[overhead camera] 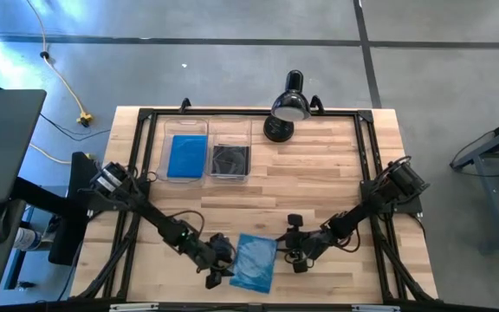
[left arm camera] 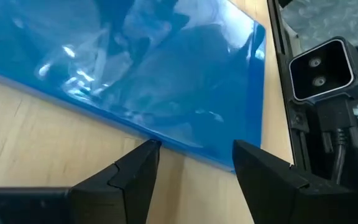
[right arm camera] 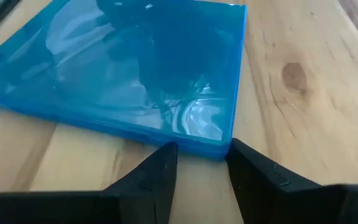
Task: Pick & place jewel cases by type
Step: Put the blue CD case into the left transparent bin
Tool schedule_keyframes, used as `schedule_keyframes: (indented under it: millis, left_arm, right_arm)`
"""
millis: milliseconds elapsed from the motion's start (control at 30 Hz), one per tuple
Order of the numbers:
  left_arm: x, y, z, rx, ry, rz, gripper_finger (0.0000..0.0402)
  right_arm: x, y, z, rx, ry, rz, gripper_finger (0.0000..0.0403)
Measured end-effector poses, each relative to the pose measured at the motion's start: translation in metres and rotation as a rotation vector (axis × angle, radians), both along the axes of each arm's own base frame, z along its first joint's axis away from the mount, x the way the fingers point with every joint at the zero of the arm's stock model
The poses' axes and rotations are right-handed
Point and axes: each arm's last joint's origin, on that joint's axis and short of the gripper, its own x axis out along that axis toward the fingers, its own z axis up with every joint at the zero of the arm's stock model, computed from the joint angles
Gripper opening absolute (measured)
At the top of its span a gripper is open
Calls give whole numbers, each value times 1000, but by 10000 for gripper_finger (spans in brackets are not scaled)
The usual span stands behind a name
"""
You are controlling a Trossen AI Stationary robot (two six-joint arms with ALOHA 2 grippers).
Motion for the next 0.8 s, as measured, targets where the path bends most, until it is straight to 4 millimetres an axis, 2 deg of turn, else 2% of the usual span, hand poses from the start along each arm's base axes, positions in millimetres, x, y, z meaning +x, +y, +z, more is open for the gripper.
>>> schedule_keyframes:
  millis: [233,500,800]
  left_arm:
    - [3,5,0,65,-10,-18,209]
    - [1,8,-2,160,4,-1,209]
    - [4,16,-5,209,16,0,209]
  right_arm:
    - [3,3,4,76,-34,25,129]
    - [5,4,9,61,-90,20,129]
    - [8,4,29,98,-185,34,129]
